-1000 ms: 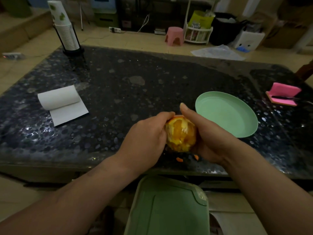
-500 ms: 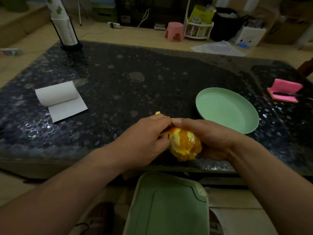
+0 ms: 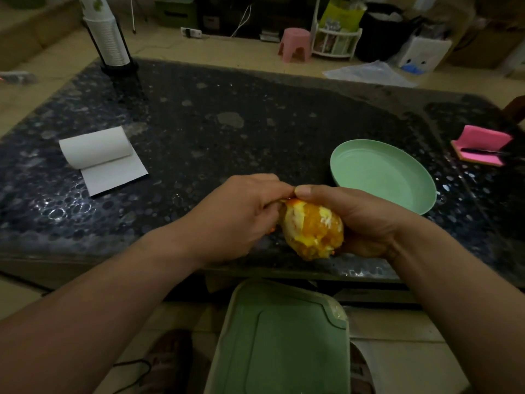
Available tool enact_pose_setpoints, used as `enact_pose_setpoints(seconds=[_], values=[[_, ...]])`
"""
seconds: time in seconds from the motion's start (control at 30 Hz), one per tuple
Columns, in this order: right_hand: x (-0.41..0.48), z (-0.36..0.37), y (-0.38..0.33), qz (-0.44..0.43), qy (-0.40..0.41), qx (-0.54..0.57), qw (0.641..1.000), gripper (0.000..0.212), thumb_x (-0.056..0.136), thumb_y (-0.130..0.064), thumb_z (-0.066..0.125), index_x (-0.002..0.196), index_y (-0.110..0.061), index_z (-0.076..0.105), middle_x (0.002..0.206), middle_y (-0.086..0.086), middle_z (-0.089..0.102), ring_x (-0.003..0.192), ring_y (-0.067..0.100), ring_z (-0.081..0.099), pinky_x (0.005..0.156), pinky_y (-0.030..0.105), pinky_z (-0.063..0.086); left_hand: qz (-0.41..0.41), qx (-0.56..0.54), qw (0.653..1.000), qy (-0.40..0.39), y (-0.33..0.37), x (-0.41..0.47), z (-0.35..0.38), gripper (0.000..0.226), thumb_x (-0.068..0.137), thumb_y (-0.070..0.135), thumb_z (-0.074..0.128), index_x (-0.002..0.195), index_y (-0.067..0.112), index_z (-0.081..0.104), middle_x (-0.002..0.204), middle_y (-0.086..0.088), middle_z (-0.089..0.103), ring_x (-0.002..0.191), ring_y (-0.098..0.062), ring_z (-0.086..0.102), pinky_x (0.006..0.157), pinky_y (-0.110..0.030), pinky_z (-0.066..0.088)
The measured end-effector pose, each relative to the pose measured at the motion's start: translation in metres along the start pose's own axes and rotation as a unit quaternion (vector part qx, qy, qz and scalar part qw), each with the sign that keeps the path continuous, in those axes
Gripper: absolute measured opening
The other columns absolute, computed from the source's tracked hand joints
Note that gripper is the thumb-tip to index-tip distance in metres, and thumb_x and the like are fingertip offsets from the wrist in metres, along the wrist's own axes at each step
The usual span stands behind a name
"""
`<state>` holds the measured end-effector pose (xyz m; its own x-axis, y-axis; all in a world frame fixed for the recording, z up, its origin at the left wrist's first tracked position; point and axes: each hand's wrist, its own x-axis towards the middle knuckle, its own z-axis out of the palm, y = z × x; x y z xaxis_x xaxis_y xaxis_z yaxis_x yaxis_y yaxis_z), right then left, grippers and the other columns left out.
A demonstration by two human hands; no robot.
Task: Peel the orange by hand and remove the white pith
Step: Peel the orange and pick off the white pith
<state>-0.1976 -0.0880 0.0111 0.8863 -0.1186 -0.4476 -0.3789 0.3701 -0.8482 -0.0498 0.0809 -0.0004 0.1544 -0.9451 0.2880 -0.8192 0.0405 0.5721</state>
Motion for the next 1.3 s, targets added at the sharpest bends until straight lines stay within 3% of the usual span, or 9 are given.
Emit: enact_pose_setpoints(seconds=[0.1, 0.47, 0.57, 0.73, 0.87, 1.0, 1.13, 1.23, 1.3], values=[[-0.002, -0.005, 0.001, 0.008, -0.006, 0.002, 1.000, 0.036, 0.092, -0.032, 0.060, 0.114, -0.008, 0.075, 0.104, 0.015, 0.079, 0.088, 0.022, 0.079, 0.070, 0.033, 0.064, -0.001, 0.006, 1.000, -0.012, 0.003, -0.001, 0.000, 0.025, 0.106, 0.012, 0.055, 0.121, 0.024, 0.071, 0.095, 0.012, 0.059, 0.088, -0.007, 0.061, 0.074, -0.029, 0.051], [0.011, -0.004, 0.017, 0.011, 0.035, -0.048, 0.998, 0.066, 0.092, -0.065, 0.058, 0.133, -0.014, 0.070, 0.128, 0.020, 0.073, 0.112, 0.032, 0.072, 0.097, 0.049, 0.055, -0.073, 0.060, 0.993, 0.066, 0.005, 0.004, 0.012, 0.008, 0.105, 0.021, 0.056, 0.101, 0.025, 0.062, 0.091, 0.012, 0.055, 0.081, -0.007, 0.055, 0.068, -0.033, 0.049], [0.011, -0.005, 0.017, -0.016, 0.037, -0.048, 0.998, 0.061, 0.097, -0.059, 0.062, 0.135, -0.011, 0.069, 0.134, 0.029, 0.067, 0.114, 0.041, 0.063, 0.093, 0.051, 0.043, -0.104, -0.010, 0.991, 0.084, 0.007, 0.007, 0.009, 0.010, 0.104, 0.018, 0.060, 0.101, 0.024, 0.067, 0.089, 0.012, 0.062, 0.083, -0.006, 0.060, 0.066, -0.018, 0.046], [0.011, -0.011, 0.014, -0.028, -0.017, -0.006, 0.999, 0.053, 0.101, -0.050, 0.059, 0.132, -0.008, 0.070, 0.127, 0.024, 0.071, 0.110, 0.034, 0.069, 0.098, 0.051, 0.048, -0.187, -0.148, 0.969, 0.070, 0.005, 0.009, 0.002, 0.011, 0.105, 0.017, 0.063, 0.104, 0.025, 0.072, 0.087, 0.003, 0.073, 0.077, -0.010, 0.072, 0.064, -0.024, 0.059], [0.009, -0.010, 0.011, -0.049, -0.045, 0.013, 0.998, 0.048, 0.103, -0.045, 0.051, 0.122, -0.006, 0.072, 0.110, 0.017, 0.075, 0.092, 0.024, 0.075, 0.072, 0.037, 0.061, -0.230, -0.267, 0.932, 0.081, 0.005, 0.012, 0.000, 0.012, 0.105, 0.007, 0.062, 0.105, 0.012, 0.073, 0.084, -0.011, 0.074, 0.072, -0.014, 0.071, 0.065, -0.026, 0.059], [0.008, -0.017, 0.012, -0.065, -0.065, 0.032, 0.995, 0.057, 0.097, -0.045, 0.058, 0.134, -0.002, 0.066, 0.119, 0.022, 0.073, 0.099, 0.029, 0.076, 0.076, 0.038, 0.062, -0.307, -0.443, 0.834, 0.117, 0.006, 0.014, 0.008, 0.013, 0.105, 0.003, 0.058, 0.106, 0.003, 0.071, 0.075, -0.008, 0.069, 0.066, -0.012, 0.065, 0.060, -0.023, 0.056], [0.015, -0.019, 0.018, -0.087, -0.049, 0.024, 0.995, 0.051, 0.094, -0.044, 0.062, 0.133, -0.013, 0.071, 0.127, 0.023, 0.071, 0.109, 0.034, 0.074, 0.086, 0.046, 0.062, -0.383, -0.649, 0.637, 0.160, 0.008, 0.020, 0.019, 0.015, 0.105, 0.000, 0.054, 0.112, -0.001, 0.067, 0.078, -0.009, 0.068, 0.061, -0.009, 0.063, 0.055, -0.017, 0.057], [0.020, -0.021, 0.021, -0.093, -0.035, 0.061, 0.993, 0.056, 0.078, -0.043, 0.085, 0.125, -0.015, 0.075, 0.126, 0.020, 0.073, 0.106, 0.035, 0.076, 0.078, 0.044, 0.063, -0.404, -0.734, 0.503, 0.212, -0.004, 0.021, 0.021, 0.013, 0.105, 0.000, 0.053, 0.105, -0.003, 0.065, 0.077, -0.012, 0.069, 0.060, -0.011, 0.066, 0.054, -0.017, 0.058], [0.021, -0.023, 0.021, -0.100, -0.031, 0.086, 0.991, 0.076, 0.064, -0.047, 0.095, 0.129, -0.014, 0.073, 0.131, 0.020, 0.071, 0.109, 0.036, 0.075, 0.078, 0.044, 0.063, -0.417, -0.709, 0.508, 0.256, -0.019, 0.020, 0.021, 0.014, 0.106, 0.002, 0.053, 0.108, -0.002, 0.066, 0.079, -0.012, 0.070, 0.063, -0.014, 0.067, 0.054, -0.020, 0.058]])
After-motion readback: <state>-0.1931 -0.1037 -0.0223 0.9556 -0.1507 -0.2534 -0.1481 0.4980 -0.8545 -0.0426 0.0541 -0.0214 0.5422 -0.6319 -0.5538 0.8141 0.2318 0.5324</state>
